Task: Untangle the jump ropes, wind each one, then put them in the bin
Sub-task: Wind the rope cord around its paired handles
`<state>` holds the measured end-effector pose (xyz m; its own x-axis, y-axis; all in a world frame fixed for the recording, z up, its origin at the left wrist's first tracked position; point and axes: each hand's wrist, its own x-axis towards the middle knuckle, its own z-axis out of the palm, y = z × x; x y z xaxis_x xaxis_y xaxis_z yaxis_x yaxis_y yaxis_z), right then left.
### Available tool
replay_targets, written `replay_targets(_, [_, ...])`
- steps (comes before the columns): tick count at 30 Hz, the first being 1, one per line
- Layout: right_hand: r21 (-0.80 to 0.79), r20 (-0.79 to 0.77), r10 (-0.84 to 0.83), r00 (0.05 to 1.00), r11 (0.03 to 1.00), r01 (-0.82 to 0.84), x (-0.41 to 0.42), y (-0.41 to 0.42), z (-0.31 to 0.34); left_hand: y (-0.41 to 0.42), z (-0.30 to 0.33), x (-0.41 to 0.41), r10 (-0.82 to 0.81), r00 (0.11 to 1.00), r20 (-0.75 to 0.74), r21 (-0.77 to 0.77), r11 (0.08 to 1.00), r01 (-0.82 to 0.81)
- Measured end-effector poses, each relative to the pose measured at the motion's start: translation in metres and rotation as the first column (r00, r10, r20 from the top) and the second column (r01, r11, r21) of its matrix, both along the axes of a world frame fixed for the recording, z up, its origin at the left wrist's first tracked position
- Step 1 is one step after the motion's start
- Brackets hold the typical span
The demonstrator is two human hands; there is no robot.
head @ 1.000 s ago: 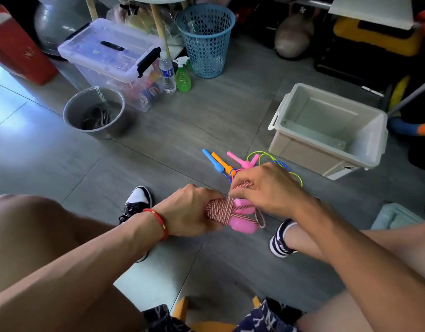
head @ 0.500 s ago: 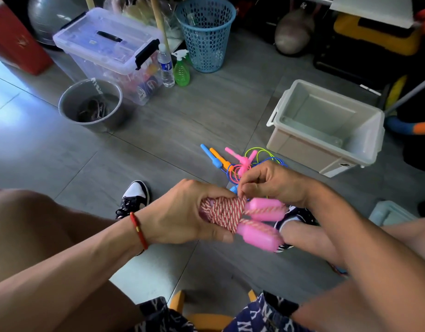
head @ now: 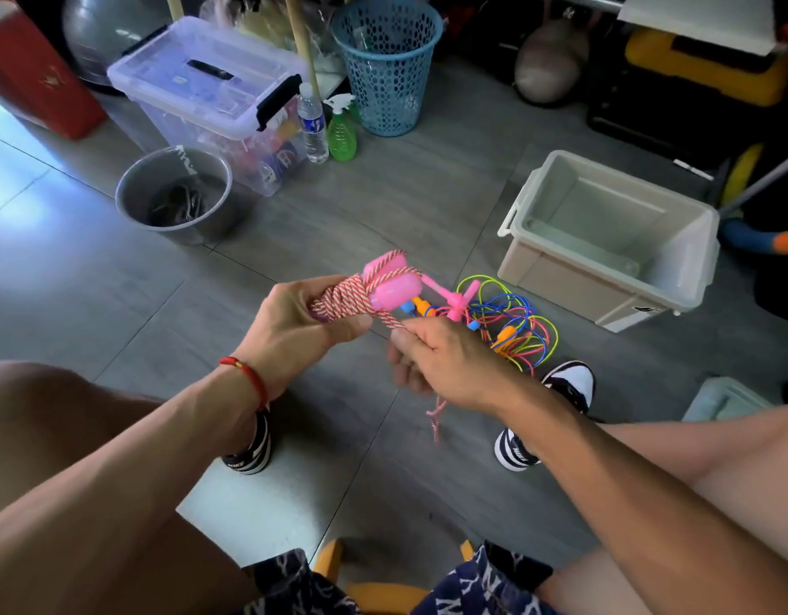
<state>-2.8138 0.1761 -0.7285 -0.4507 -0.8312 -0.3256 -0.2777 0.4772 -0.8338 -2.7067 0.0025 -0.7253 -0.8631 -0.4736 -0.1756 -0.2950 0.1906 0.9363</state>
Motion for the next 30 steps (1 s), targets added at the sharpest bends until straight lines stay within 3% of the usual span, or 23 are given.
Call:
replay_targets(2, [0.044,-0.095,0.008,0.995,0.999,-0.004,0.003,-0.002,0.004,-0.002,-0.007,-0.003,0.020,0.999,0.037,-0.079,0.997,-0.017])
replay_targets(4, [0.077,-0.157,-0.030,0.987,0.996,0.043,0.007,-0.006,0.004,0.000,-0.013,-0.006,0.072,0.992,0.104,-0.262,0.964,-0.043])
replay_targets(7, [0.063,-0.147,-0.198,0.969,0.976,0.209,0.011,-0.009,0.006,0.011,-0.017,-0.009,0.114,0.991,0.067,-0.553,0.831,-0.058])
replay_targets(10, [-0.016,-0.067,-0.392,0.918,0.920,0.392,0.014,-0.011,0.012,0.023,-0.021,-0.011,0.006,1.000,-0.015,-0.726,0.687,-0.015])
replay_targets(12, [-0.058,0.112,-0.564,0.818,0.818,0.572,0.013,-0.010,0.018,0.032,-0.023,-0.011,-0.099,0.991,-0.090,-0.851,0.525,-0.025])
replay_targets(15, [-0.112,0.241,-0.669,0.703,0.700,0.705,0.009,-0.001,0.026,0.047,-0.022,-0.011,-0.232,0.959,-0.166,-0.903,0.425,-0.053])
replay_targets(17, [-0.130,0.197,-0.642,0.741,0.732,0.669,0.003,0.006,0.024,0.053,-0.019,-0.009,-0.267,0.944,-0.192,-0.878,0.476,-0.044])
replay_targets(20, [-0.190,0.207,-0.571,0.794,0.773,0.606,-0.002,0.006,0.015,0.055,-0.012,-0.002,-0.302,0.928,-0.218,-0.747,0.664,0.041])
replay_targets(21, [-0.206,0.196,-0.535,0.822,0.797,0.568,-0.002,0.006,0.013,0.056,-0.009,0.000,-0.247,0.936,-0.249,-0.618,0.785,0.042])
replay_targets(23, [-0.264,0.122,-0.425,0.897,0.857,0.443,-0.001,0.007,0.012,0.055,-0.003,0.002,-0.078,0.969,-0.235,-0.192,0.981,0.032])
replay_targets(25, [-0.348,0.096,-0.300,0.949,0.883,0.315,-0.001,0.011,0.013,0.044,0.002,0.000,-0.080,0.989,-0.125,0.195,0.975,0.103])
replay_targets(27, [-0.370,0.081,-0.211,0.974,0.901,0.226,-0.004,0.015,0.013,0.032,0.003,0.001,-0.203,0.976,-0.085,0.514,0.830,0.217])
replay_targets(28, [-0.371,0.063,-0.162,0.985,0.912,0.174,-0.004,0.015,0.011,0.028,0.003,0.002,-0.261,0.962,-0.082,0.580,0.773,0.259])
replay_targets(30, [-0.338,0.004,-0.130,0.991,0.933,0.124,-0.005,0.013,0.008,0.026,0.002,0.003,-0.344,0.935,-0.080,0.537,0.776,0.332])
